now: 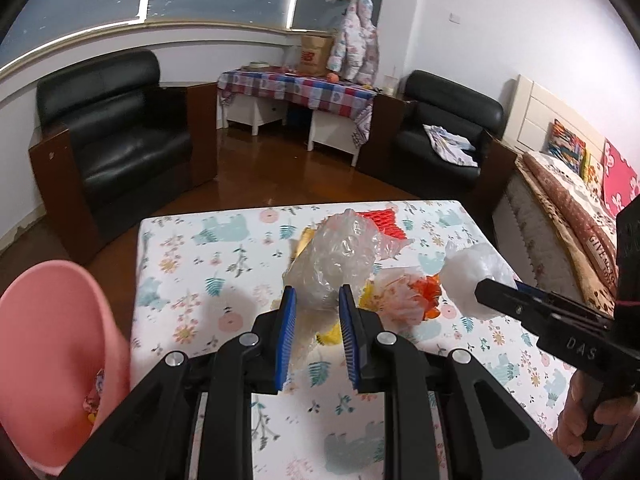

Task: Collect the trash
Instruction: 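Carry the bubble wrap with the left tool while the right tool carries the white bag to the bin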

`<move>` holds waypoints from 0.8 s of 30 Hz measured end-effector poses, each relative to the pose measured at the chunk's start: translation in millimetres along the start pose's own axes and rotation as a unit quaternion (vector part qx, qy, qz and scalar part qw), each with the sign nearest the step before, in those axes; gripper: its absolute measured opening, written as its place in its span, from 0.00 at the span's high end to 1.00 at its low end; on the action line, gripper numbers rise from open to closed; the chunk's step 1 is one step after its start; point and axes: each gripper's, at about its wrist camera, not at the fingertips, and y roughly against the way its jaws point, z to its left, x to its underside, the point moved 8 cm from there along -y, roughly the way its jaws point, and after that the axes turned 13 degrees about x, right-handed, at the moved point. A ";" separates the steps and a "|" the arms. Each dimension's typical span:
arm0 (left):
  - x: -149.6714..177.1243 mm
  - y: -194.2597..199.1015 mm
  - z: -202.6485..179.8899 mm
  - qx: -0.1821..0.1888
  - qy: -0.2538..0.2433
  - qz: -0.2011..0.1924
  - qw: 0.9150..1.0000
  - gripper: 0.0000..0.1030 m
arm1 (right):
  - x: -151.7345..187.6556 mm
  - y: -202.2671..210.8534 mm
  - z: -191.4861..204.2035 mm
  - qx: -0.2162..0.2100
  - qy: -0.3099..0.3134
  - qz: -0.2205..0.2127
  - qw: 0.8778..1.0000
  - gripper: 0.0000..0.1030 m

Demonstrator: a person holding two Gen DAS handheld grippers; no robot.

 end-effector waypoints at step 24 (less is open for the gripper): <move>2.2 103.4 83.1 -0.079 0.057 -0.086 0.992 0.80 | 3.1 16.5 105.1 -0.078 0.088 -0.009 0.993 0.69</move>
